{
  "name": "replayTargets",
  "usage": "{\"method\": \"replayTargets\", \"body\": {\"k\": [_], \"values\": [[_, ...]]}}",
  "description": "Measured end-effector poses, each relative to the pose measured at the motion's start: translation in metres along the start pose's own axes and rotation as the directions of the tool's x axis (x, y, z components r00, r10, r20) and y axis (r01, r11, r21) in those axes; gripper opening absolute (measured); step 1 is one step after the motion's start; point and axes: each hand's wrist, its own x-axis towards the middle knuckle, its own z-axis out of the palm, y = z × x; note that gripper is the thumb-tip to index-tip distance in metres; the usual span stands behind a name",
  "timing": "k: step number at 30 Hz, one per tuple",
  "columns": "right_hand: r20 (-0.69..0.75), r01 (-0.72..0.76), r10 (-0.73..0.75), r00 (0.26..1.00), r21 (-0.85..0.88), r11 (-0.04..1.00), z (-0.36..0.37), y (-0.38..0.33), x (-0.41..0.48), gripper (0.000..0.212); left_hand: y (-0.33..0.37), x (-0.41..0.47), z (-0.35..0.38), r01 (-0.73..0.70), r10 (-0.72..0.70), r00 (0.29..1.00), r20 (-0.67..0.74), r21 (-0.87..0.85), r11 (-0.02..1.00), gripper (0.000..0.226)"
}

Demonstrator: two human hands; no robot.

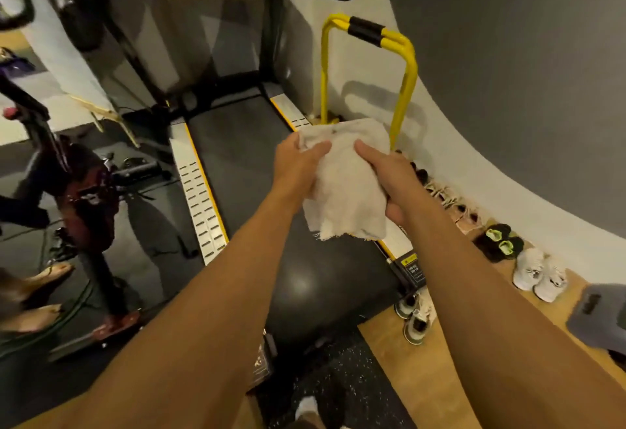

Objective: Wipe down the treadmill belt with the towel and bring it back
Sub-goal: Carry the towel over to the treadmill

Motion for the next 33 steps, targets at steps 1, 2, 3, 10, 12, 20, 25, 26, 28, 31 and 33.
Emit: {"method": "replayTargets", "body": {"k": [1, 2, 3, 10, 12, 20, 25, 26, 28, 31, 33], "values": [[0.025, -0.018, 0.018, 1.0, 0.0, 1.0, 0.009, 0.0, 0.013, 0.033, -0.001, 0.013, -0.007, 0.0, 0.0, 0.999, -0.044, 0.001, 1.0, 0.021], [0.047, -0.03, 0.03, 0.998, -0.012, 0.999, 0.018, 0.0, 0.027, 0.035, -0.003, 0.027, -0.014, 0.001, -0.001, 0.997, -0.081, 0.002, 1.0, 0.019], [0.065, -0.039, 0.04, 0.997, -0.025, 0.999, 0.026, 0.0, 0.039, 0.037, -0.005, 0.04, -0.019, 0.001, -0.002, 0.994, -0.109, -0.006, 1.0, 0.014], [0.177, -0.061, 0.071, 0.982, -0.064, 0.996, 0.074, -0.014, 0.113, 0.027, -0.013, 0.123, -0.034, -0.005, -0.014, 0.971, -0.237, -0.08, 0.997, 0.005], [0.188, -0.066, 0.077, 0.979, -0.066, 0.996, 0.086, -0.019, 0.135, 0.033, -0.009, 0.146, -0.036, -0.008, -0.021, 0.967, -0.254, -0.112, 0.994, 0.008], [0.264, -0.097, 0.127, 0.956, -0.122, 0.988, 0.122, -0.019, 0.264, 0.034, -0.018, 0.269, -0.035, 0.005, -0.047, 0.959, -0.28, -0.148, 0.989, 0.009], [0.252, -0.157, 0.179, 0.951, -0.108, 0.982, 0.143, -0.017, 0.391, 0.032, -0.028, 0.382, -0.029, 0.069, -0.086, 0.946, -0.313, -0.066, 0.995, 0.014], [0.249, -0.173, 0.194, 0.949, -0.105, 0.979, 0.148, -0.022, 0.417, 0.033, -0.026, 0.405, -0.026, 0.083, -0.096, 0.939, -0.33, -0.053, 0.995, 0.011], [0.251, -0.202, 0.225, 0.941, -0.117, 0.973, 0.16, -0.036, 0.461, 0.03, -0.02, 0.448, -0.023, 0.127, -0.126, 0.917, -0.379, -0.023, 0.992, 0.009], [0.273, -0.239, 0.263, 0.925, -0.118, 0.964, 0.178, -0.069, 0.52, 0.018, 0.003, 0.507, -0.017, 0.212, -0.212, 0.884, -0.416, -0.046, 0.976, 0.028], [0.28, -0.236, 0.258, 0.925, -0.109, 0.966, 0.194, -0.092, 0.554, 0.016, 0.022, 0.539, -0.015, 0.276, -0.276, 0.883, -0.38, -0.054, 0.96, 0.046]]}}
